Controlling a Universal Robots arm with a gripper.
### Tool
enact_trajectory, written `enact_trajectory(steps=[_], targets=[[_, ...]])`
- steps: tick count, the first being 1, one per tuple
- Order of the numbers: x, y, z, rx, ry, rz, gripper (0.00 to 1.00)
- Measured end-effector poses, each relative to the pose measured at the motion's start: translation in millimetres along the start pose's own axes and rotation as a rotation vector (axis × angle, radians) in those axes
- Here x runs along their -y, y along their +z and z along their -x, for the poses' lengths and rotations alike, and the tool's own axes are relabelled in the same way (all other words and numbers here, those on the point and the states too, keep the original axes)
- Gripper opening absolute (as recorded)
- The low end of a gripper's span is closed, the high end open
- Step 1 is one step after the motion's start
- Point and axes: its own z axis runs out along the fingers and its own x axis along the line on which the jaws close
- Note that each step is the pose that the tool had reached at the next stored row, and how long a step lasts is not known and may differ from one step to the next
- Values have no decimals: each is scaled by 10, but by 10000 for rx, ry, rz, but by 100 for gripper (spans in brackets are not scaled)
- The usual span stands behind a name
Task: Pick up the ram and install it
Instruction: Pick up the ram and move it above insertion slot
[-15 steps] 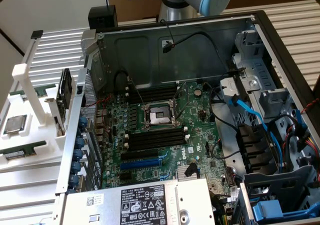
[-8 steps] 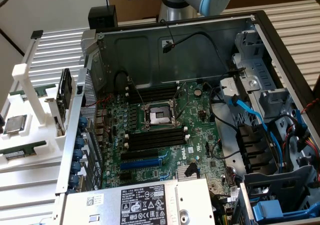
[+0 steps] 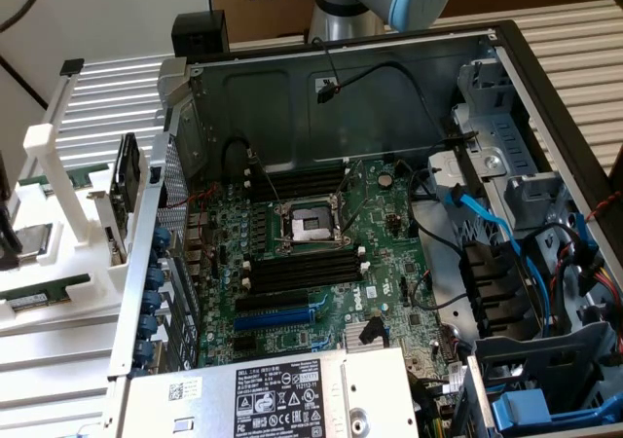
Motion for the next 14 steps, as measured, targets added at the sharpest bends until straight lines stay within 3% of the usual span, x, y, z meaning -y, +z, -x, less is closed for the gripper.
enact_trajectory(steps=[4,9,14], targets=[[12,72,1,-1,3,-2,24],[98,198,5,-1,2,-5,24],[104,258,7,-4,77,-36,24]])
